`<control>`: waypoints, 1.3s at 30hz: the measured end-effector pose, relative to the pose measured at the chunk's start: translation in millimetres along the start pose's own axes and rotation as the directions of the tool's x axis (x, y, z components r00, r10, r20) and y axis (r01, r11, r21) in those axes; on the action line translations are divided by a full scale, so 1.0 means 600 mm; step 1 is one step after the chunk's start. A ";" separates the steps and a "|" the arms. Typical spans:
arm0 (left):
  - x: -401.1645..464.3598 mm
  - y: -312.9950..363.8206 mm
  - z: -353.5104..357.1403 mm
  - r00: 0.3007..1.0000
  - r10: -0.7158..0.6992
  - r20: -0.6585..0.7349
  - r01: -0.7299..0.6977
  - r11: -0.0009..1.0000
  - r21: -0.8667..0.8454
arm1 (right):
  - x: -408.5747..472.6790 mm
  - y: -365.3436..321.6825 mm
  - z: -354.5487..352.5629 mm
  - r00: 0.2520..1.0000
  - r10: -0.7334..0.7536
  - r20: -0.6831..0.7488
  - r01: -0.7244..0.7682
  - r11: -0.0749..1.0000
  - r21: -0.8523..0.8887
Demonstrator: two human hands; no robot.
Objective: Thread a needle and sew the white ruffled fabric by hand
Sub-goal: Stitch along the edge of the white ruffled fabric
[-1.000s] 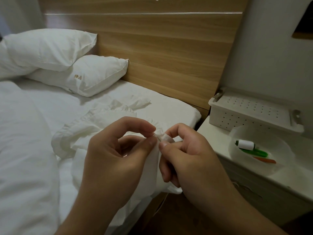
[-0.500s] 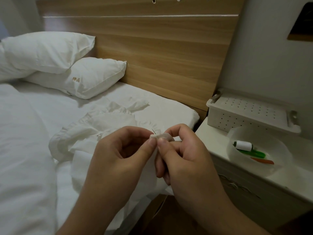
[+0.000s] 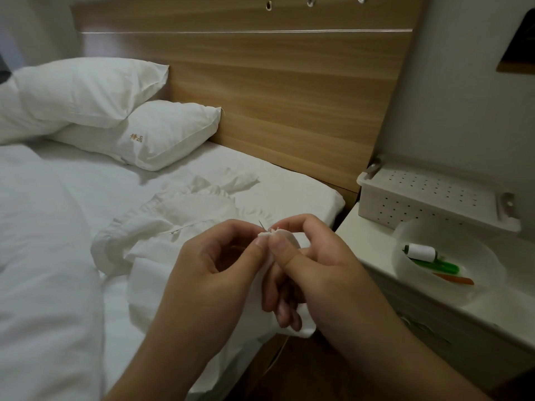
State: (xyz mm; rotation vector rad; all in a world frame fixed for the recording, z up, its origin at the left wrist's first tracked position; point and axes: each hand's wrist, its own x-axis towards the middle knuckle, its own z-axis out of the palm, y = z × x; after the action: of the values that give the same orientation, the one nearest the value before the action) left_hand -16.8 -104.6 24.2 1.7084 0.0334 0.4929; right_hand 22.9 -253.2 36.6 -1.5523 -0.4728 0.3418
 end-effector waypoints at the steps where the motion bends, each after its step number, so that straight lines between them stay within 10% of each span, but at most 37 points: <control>1: 0.000 -0.002 -0.001 1.000 0.006 -0.019 -0.006 1.000 0.031 | -0.001 -0.004 -0.005 1.000 -0.008 0.012 0.008 1.000 -0.029; 17: -0.002 -0.001 -0.006 0.998 0.055 0.044 -0.058 0.996 0.073 | 0.013 0.008 -0.041 0.837 -0.488 -0.248 0.218 0.712 -0.667; 28: -0.001 -0.006 -0.004 0.972 0.135 0.194 -0.170 0.970 0.176 | 0.012 -0.013 -0.054 0.977 -0.205 -0.051 0.174 0.918 -0.356; 39: -0.002 -0.012 -0.002 0.961 0.135 0.241 -0.185 0.963 0.196 | 0.019 -0.003 -0.050 0.974 -0.084 -0.210 0.068 0.994 -0.082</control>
State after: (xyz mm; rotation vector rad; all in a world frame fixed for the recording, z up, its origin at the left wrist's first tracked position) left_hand -16.6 -102.2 17.3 1.9837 -0.2255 0.4238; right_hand 47.7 -273.4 40.3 -1.6178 -0.3793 0.0973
